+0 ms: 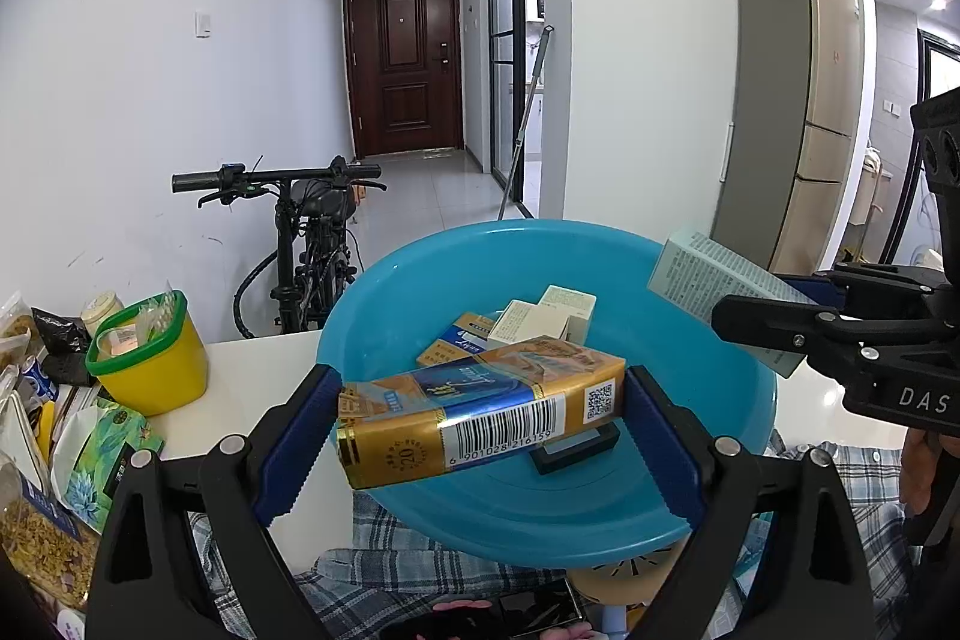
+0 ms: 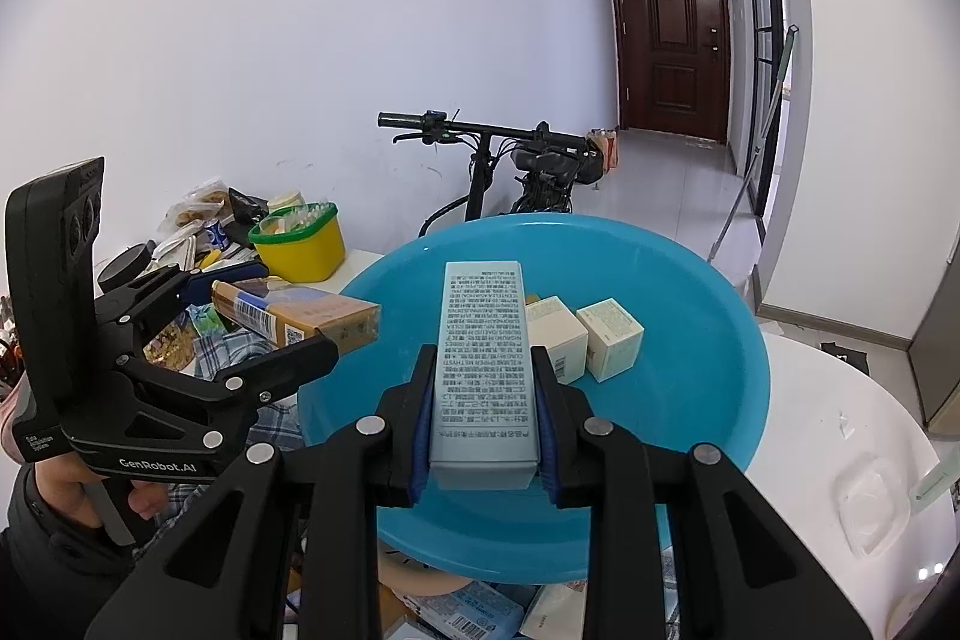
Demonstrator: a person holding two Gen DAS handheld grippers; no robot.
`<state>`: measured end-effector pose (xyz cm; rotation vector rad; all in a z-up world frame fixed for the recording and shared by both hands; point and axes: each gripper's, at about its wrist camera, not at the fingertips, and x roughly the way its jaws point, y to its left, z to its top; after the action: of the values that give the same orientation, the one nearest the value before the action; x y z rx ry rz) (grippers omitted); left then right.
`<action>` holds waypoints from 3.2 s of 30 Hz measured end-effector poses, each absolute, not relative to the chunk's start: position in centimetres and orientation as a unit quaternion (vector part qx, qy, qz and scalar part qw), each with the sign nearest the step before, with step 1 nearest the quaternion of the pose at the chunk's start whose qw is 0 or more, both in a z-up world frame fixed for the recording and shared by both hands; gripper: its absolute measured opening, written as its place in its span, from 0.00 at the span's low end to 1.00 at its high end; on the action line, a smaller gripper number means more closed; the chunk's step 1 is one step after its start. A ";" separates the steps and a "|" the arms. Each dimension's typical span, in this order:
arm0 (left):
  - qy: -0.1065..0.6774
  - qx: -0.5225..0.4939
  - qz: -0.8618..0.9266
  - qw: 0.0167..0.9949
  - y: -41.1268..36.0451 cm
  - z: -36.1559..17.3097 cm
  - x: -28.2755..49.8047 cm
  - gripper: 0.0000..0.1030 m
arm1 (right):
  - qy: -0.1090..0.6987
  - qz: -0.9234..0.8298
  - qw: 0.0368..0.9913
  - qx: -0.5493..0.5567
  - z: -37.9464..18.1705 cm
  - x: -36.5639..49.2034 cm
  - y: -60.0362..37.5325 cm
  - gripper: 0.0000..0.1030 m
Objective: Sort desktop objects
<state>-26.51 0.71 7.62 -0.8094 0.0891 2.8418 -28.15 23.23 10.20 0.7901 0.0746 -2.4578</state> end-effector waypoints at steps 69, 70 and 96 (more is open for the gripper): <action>0.023 -0.298 0.951 0.084 0.5 6.8 -27.1 1.00 | 0.030 -0.914 0.263 0.307 9.3 -28.7 23.1 0.26; 0.024 -0.298 0.951 0.083 0.5 6.9 -27.0 1.00 | 0.030 -0.914 0.263 0.308 9.4 -28.6 23.0 0.26; 0.025 -0.297 0.951 0.085 0.8 7.2 -26.9 1.00 | 0.032 -0.913 0.264 0.311 9.3 -28.6 23.0 0.26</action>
<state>-26.91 0.79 7.17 -0.8874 0.0749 2.8358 -28.57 22.98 9.28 0.8403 0.0855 -2.4666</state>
